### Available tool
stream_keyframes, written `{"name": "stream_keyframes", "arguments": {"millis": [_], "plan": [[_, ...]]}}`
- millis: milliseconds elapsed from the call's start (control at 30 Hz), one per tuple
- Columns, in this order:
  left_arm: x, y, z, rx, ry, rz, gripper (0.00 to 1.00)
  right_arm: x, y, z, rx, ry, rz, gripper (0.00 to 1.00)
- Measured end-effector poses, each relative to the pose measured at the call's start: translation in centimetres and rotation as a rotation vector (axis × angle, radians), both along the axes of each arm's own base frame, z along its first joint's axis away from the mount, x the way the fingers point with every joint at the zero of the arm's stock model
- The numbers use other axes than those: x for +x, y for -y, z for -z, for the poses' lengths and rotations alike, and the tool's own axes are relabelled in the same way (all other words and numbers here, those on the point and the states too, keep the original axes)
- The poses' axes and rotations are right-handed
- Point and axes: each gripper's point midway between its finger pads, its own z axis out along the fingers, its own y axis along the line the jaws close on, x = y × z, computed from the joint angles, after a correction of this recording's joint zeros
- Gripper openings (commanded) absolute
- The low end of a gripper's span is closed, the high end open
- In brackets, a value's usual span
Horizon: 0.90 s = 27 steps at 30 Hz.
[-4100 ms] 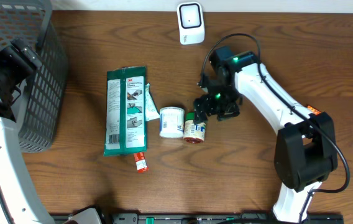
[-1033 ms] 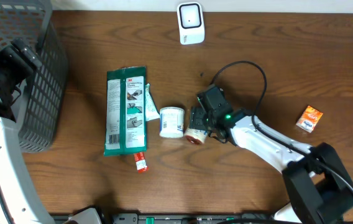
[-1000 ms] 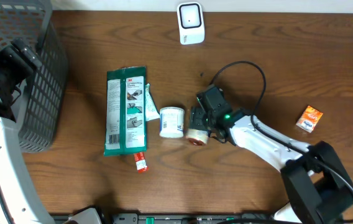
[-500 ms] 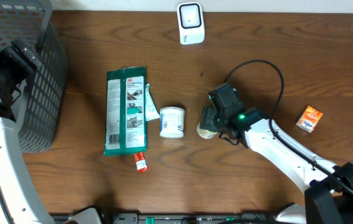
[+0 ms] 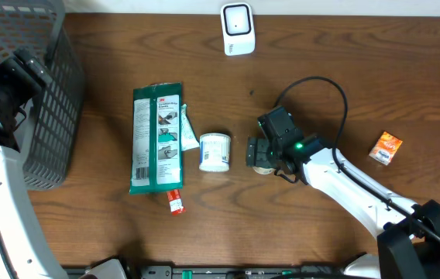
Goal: Scan the item barcode
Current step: 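Lower the right gripper around the jar lid and close on it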
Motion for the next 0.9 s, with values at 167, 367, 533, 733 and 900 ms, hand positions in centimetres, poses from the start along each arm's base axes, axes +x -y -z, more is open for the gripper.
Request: {"name": "stream_keyframes", "arguments": {"millis": [167,367,533,733,900], "plan": [[0.0,0.0,0.0,-0.001,-0.001,0.0,0.93,-0.5,0.6,-2.1,-0.074,-0.04,-0.104,0.98],[0.0,0.0,0.0,0.0,0.0,0.0,0.93,0.4,-0.9,-8.1,-0.061,-0.007,-0.251,0.99],[0.0,0.0,0.0,0.0,0.0,0.0,0.93,0.4,-1.4,-8.9,-0.05,0.005,-0.313,0.99],[0.0,0.0,0.0,-0.001,0.0,0.0,0.93,0.3,-1.5,-8.9,-0.054,0.01,-0.34,0.99],[0.0,0.0,0.0,0.0,0.0,0.0,0.93,0.6,-1.6,-8.9,-0.051,0.024,-0.347,0.99]]}}
